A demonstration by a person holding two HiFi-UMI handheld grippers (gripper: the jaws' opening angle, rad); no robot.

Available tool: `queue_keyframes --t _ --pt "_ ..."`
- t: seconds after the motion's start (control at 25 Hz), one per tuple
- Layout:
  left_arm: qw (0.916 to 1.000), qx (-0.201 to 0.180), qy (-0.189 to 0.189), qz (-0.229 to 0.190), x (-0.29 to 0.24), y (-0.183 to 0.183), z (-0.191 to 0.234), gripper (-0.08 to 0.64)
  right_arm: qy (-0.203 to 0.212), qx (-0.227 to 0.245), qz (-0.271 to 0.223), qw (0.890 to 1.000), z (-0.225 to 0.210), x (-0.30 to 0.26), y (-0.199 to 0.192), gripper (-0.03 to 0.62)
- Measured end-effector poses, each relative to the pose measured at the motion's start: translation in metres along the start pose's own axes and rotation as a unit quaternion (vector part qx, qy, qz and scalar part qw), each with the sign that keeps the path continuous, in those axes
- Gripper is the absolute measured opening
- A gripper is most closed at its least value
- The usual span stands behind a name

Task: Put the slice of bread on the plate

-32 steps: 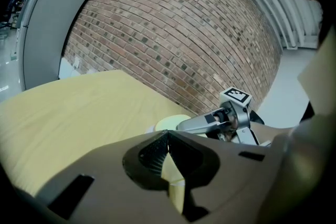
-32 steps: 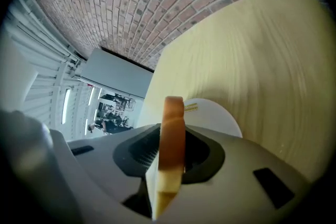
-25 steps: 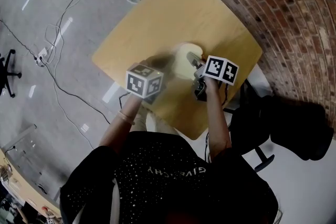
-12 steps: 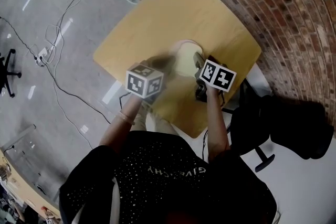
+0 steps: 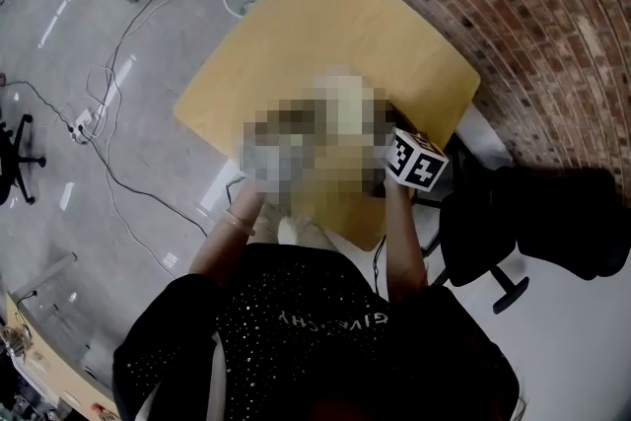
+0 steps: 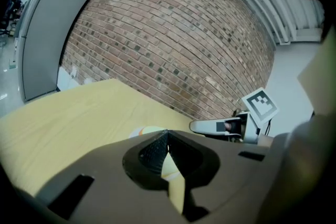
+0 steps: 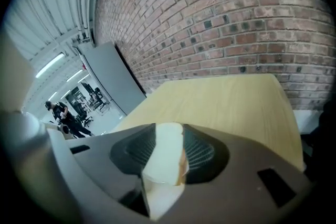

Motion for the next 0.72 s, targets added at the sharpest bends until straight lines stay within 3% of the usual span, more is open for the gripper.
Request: queue_keyframes --t 0.08,0.12,0.2,0.32,0.72 --pt "0.9998 -0.018 0.002 -0.013 0.003 0.005 -0.01 0.009 0.002 0.018 -0.032 0.999 0.003 0.016 0.001 0.035" --pt "0.9994 -0.028 0.005 -0.02 0.005 0.008 -0.014 0.01 0.003 0.033 -0.045 0.998 0.005 0.023 0.001 0.02" --pt "0.9981 -0.049 0.014 -0.033 0.009 0.012 -0.022 0.01 0.014 0.054 -0.063 0.996 0.011 0.035 0.0 0.014" --pt "0.996 -0.071 0.021 -0.05 0.016 0.017 -0.035 0.01 0.034 0.038 -0.079 0.996 0.019 0.051 -0.001 0.014" --pt "0.9945 -0.085 0.026 -0.056 0.036 0.011 -0.048 0.009 0.037 0.052 -0.13 0.989 0.046 0.081 -0.005 0.012"
Point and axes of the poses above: the fingertips, and each gripper's own axes: x backward along the fingers, z to its left, y out of its top, the point moved 8 cm from there along x, backward along the fingers, and after that the axes turned 2 degrees about x, right-handed, at the moved point
